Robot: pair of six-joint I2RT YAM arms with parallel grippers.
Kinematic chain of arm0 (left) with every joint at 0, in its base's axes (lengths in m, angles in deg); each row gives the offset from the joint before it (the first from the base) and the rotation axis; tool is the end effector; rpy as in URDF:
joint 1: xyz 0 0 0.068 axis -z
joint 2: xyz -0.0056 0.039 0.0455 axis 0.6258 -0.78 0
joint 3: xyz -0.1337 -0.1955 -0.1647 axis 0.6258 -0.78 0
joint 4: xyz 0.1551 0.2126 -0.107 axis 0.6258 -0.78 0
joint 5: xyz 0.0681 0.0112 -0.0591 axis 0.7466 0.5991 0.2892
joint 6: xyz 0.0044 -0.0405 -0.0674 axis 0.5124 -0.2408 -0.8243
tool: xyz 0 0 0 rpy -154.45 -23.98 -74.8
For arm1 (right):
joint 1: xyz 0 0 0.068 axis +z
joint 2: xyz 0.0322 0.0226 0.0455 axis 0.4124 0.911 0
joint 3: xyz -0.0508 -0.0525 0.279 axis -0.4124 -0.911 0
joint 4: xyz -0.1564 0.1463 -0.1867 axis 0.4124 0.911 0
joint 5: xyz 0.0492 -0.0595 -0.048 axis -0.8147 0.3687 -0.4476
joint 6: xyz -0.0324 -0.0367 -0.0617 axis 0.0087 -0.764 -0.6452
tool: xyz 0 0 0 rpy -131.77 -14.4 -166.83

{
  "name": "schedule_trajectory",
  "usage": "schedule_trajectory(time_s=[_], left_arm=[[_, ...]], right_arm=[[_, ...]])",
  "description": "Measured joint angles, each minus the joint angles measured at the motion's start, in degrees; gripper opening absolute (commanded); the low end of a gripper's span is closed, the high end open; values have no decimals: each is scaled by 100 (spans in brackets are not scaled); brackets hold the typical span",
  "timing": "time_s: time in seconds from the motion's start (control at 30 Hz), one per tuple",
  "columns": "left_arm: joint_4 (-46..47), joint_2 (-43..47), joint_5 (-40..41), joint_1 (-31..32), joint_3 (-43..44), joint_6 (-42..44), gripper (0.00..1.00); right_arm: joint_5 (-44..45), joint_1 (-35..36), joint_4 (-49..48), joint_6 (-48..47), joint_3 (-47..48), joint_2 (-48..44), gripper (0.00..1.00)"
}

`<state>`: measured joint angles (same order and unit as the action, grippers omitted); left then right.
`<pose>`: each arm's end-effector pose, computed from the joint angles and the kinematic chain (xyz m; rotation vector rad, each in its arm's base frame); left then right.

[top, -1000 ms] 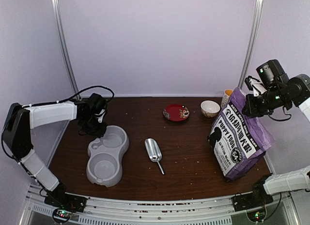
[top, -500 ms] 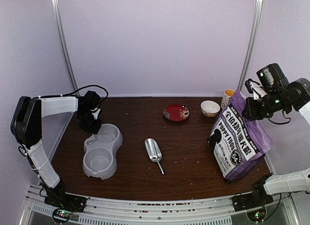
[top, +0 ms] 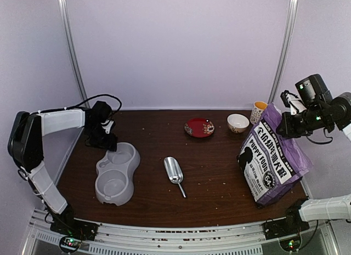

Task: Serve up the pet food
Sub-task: Move the pet food bowl to the center of the board, then place the pet food bag at the center of the board.

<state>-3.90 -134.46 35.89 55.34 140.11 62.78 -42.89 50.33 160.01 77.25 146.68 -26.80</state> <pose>0.3559 -0.0995 0.1753 0.0467 2.8047 0.0058 0.1678 0.0804 0.4056 -0.0701 2.4738 0.3513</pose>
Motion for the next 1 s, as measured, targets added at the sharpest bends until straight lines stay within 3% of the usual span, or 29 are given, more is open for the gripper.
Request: schedule_trajectory(time_s=[0.17,0.6,1.0], left_arm=[[-20,656,-11,0,-2,-2,97],[-52,2441,2,-7,-256,-424,97],[245,3893,-267,-7,-798,-518,98]], right_arm=[[-35,0,-39,15,-98,-31,0],[-479,55,-282,398,-258,-120,0],[-466,876,-649,909,-208,254,0]])
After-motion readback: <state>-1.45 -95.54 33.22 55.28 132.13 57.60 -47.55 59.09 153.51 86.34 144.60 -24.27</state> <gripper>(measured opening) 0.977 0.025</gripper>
